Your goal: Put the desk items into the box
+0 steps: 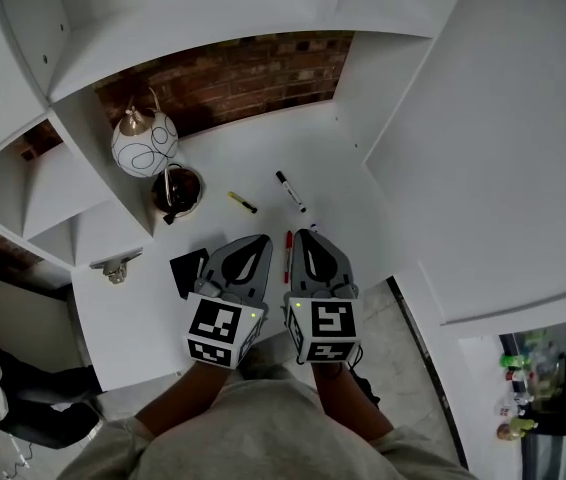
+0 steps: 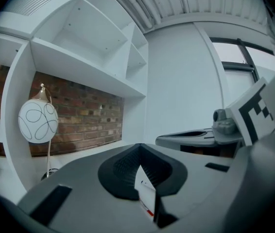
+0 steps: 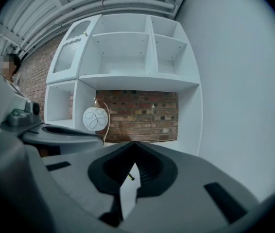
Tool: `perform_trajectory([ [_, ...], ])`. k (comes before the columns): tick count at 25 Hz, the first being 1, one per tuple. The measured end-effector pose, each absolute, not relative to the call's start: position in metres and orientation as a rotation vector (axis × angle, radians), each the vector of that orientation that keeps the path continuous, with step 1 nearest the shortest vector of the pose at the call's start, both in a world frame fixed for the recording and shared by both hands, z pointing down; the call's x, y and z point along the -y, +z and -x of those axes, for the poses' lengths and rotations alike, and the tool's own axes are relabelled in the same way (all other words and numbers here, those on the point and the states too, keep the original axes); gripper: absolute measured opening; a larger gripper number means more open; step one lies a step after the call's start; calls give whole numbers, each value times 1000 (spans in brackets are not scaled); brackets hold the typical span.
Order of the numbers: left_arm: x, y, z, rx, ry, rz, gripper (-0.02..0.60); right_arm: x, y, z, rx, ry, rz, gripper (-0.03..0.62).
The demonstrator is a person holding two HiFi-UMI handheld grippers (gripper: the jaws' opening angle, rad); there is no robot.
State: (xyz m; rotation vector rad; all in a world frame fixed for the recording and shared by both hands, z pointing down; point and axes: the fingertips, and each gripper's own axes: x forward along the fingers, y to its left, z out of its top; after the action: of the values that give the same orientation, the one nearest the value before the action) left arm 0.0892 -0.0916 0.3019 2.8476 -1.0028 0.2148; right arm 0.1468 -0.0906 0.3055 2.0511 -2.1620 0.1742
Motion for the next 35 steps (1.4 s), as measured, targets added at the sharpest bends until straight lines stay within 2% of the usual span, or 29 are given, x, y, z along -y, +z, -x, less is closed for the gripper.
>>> perform_trajectory([
  [16, 100, 373, -123, 923, 354, -2793, 8, 103, 384, -180, 2079, 374, -2021, 17],
  [35, 125, 444, -135, 906, 436, -2702, 8, 125, 481, -181, 2021, 613, -1881, 17],
])
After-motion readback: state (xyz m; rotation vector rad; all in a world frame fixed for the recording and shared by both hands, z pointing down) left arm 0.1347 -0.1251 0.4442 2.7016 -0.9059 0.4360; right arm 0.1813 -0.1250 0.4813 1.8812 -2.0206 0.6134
